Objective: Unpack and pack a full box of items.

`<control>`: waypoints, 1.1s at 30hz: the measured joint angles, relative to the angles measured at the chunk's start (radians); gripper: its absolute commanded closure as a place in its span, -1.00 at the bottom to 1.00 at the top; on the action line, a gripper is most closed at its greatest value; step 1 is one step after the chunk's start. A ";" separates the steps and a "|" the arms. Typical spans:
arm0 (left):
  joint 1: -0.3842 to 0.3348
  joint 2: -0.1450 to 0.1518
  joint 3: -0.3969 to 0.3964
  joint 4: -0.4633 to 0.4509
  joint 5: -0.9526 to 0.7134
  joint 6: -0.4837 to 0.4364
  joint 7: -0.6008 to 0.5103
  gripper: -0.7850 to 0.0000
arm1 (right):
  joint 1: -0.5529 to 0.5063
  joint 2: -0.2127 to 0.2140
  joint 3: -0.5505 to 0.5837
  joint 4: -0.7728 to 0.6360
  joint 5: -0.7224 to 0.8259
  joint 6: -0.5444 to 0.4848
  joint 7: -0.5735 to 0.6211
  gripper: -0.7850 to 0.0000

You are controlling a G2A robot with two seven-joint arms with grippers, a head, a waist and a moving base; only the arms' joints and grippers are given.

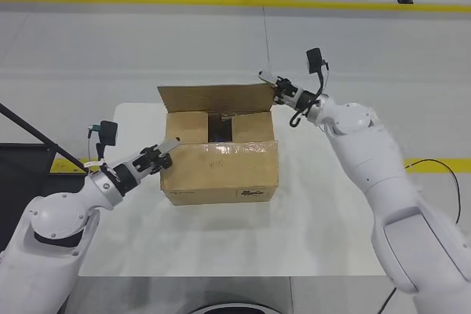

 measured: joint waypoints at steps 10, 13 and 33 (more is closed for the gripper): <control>-0.016 0.000 0.013 0.006 0.022 0.006 -0.002 -1.00 | -0.013 0.022 0.090 -0.009 0.153 -0.041 0.245 -1.00; -0.022 0.000 0.020 0.009 0.024 0.008 -0.002 -1.00 | -0.019 0.032 0.118 -0.017 0.205 -0.025 0.348 -1.00; -0.119 -0.011 0.118 0.065 0.085 0.061 0.042 -1.00 | -0.077 0.055 0.129 -0.100 0.121 0.142 0.447 -1.00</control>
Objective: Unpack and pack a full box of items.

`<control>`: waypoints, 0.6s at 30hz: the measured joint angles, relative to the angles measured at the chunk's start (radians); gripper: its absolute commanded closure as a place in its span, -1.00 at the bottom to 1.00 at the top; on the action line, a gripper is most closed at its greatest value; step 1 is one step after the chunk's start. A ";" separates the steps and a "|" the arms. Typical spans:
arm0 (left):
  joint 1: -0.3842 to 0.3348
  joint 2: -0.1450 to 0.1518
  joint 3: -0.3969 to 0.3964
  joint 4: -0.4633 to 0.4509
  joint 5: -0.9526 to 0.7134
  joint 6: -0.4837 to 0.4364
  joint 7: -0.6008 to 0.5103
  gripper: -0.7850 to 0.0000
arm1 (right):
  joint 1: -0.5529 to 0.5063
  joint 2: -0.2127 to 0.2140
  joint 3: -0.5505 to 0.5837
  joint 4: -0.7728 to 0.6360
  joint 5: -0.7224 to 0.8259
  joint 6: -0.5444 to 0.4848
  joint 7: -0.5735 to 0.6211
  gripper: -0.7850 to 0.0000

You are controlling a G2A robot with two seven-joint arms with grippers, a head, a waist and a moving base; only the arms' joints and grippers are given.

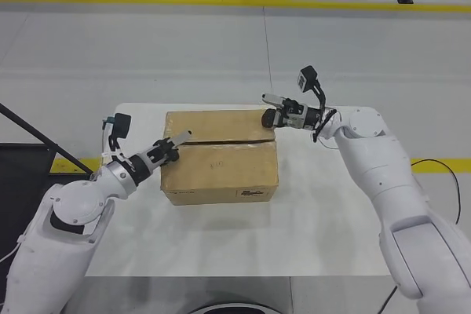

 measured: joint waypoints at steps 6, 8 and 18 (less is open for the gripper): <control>-0.009 -0.002 0.013 0.006 0.011 0.002 0.005 -1.00 | -0.005 0.001 0.000 -0.017 -0.008 0.004 0.007 -1.00; -0.011 -0.003 0.015 0.007 0.016 0.002 0.006 -1.00 | -0.005 0.001 0.000 -0.017 -0.008 0.004 0.007 -1.00; -0.015 -0.005 0.023 0.001 0.035 0.010 0.018 -1.00 | -0.066 0.021 0.030 -0.152 -0.009 0.096 -0.029 -1.00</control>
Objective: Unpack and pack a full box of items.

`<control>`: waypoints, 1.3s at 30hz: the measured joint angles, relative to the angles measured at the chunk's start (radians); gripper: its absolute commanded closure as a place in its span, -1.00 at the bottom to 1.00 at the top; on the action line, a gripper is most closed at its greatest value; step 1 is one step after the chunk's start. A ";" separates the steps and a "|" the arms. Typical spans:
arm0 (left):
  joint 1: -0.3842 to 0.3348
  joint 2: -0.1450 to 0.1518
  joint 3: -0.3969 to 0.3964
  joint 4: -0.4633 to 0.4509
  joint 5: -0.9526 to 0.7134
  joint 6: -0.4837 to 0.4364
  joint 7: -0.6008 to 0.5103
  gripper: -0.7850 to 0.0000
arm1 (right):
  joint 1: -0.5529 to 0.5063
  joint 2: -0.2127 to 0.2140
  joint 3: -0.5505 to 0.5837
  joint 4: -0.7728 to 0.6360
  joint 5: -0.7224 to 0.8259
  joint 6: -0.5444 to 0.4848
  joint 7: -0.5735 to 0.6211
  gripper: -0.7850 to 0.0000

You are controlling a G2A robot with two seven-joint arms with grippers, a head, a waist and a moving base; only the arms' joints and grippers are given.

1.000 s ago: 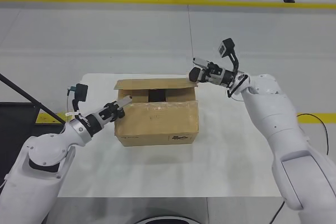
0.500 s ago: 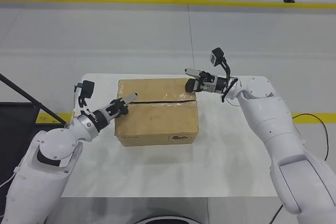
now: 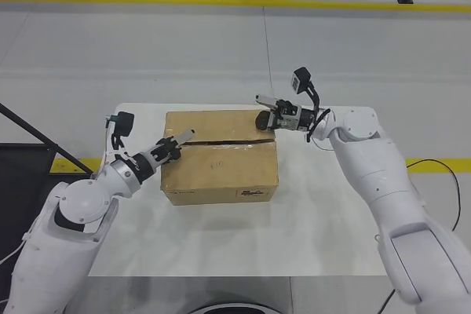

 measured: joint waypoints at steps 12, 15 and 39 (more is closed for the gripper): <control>-0.008 -0.004 0.009 0.005 0.009 0.006 0.007 -1.00 | -0.116 0.055 0.054 -0.247 -0.074 0.160 0.067 -1.00; -0.008 -0.004 0.010 0.006 0.007 0.006 0.007 -1.00 | -0.137 0.063 0.063 -0.283 -0.101 0.199 0.045 -1.00; 0.174 -0.011 -0.232 -0.019 -0.173 -0.021 0.206 -1.00 | -0.191 0.080 0.084 -0.333 -0.121 0.254 0.012 -1.00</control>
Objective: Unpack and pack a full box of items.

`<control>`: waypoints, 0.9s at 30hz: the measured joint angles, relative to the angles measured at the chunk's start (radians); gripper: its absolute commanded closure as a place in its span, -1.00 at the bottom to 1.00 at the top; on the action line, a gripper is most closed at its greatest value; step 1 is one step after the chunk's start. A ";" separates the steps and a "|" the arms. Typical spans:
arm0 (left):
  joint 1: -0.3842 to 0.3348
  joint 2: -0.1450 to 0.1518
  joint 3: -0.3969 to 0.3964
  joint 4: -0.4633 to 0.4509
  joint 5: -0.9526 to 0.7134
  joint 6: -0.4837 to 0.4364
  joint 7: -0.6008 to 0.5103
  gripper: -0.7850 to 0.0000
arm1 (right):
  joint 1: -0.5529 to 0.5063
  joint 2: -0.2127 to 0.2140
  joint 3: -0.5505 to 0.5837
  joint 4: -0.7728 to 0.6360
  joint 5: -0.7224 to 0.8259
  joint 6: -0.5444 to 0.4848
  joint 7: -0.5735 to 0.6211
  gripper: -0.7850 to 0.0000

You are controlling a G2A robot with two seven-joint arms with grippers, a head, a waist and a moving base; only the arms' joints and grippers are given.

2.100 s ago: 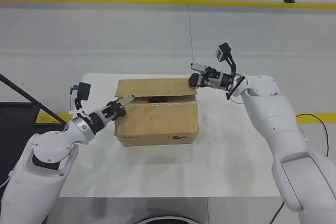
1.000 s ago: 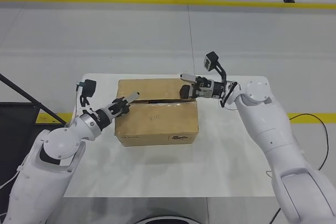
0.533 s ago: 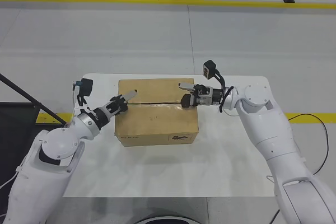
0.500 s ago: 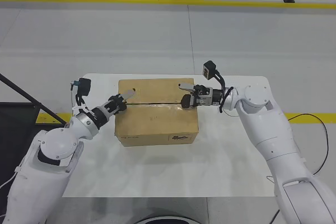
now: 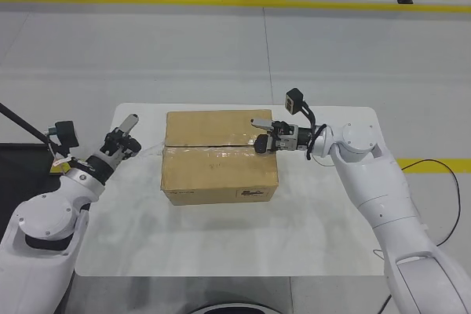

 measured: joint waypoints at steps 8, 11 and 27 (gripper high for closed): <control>-0.001 0.000 0.001 0.000 0.002 0.000 -0.001 -1.00 | 0.000 0.000 0.000 0.000 0.000 0.000 0.000 -1.00; 0.002 0.001 0.004 -0.001 0.007 -0.005 -0.007 -1.00 | 0.000 0.000 0.000 0.000 0.000 0.000 0.000 -1.00; 0.114 -0.043 0.064 0.208 -0.276 -0.146 0.138 -1.00 | 0.000 0.000 0.000 0.000 0.000 0.000 0.000 -1.00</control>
